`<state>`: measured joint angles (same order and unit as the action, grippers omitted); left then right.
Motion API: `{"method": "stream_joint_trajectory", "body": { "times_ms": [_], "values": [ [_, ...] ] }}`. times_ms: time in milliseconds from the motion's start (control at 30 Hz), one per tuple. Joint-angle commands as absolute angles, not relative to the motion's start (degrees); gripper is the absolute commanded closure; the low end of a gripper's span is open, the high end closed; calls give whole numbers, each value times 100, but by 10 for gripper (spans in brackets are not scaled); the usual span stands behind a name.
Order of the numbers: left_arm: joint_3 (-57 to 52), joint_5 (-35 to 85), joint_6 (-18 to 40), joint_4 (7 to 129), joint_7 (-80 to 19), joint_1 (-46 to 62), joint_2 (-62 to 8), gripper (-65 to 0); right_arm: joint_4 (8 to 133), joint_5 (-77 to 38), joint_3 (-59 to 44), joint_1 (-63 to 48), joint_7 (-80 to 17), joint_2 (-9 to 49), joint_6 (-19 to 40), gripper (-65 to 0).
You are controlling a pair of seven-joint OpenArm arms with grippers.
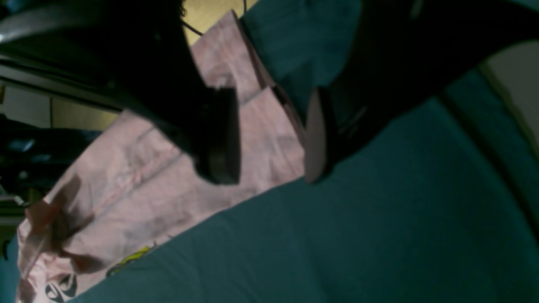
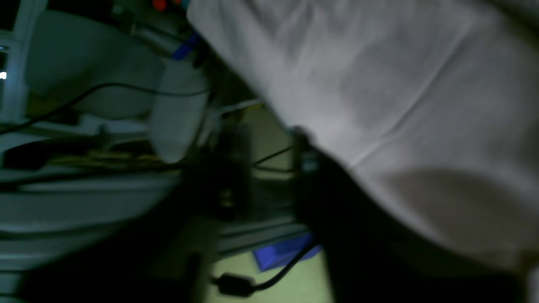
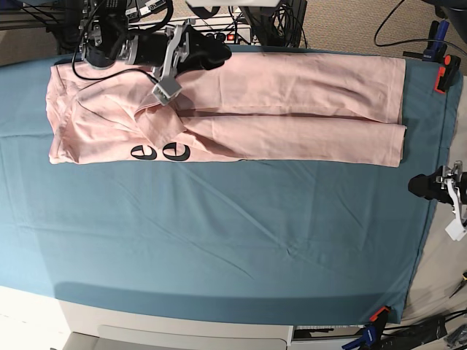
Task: Fold the T-shirt properly
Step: 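Fold the sleeve onto the folded shirt and open the right gripper, then grasp the collar end with the right gripper and hem end with the left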
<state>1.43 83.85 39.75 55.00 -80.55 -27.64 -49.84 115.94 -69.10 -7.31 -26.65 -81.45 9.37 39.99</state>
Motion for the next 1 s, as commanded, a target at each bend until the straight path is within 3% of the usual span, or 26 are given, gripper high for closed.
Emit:
{"method": "stream_joint_trajectory", "body": {
  "times_ms": [0,67,200,267,333,667,967],
  "values": [
    [95,8500,4000,5561,-8000,-2919,-5177,-236,11974,-7024,-974,-2650,-8000,893,4000,0],
    [95,8500,4000,5561,-8000,-2921,-5194,-236,12573,-6753,-1610,-2650,-8000,690,4000,0],
    [95,8500,4000,5561,-8000,-2921,-5210,-236,13500,-4532,-3251,-2648,-6396,183,4000,0],
    [95,8500,4000,5561,-8000,-2921,-5207,-236,13500,-3422,-3763,-2534,-5953,73,3081,0],
    [95,8500,4000,5561,-8000,-2921,-5207,-236,13445,-2773,-3889,-2438,-5944,67,2550,0],
    [95,8500,4000,5561,-8000,-2921,-5207,-236,11583,-1944,-2397,-2252,-5852,95,2355,0],
    [95,8500,4000,5561,-8000,-2921,-5207,-236,12055,-2558,-1131,-2239,-6521,95,2777,0]
  ]
}}
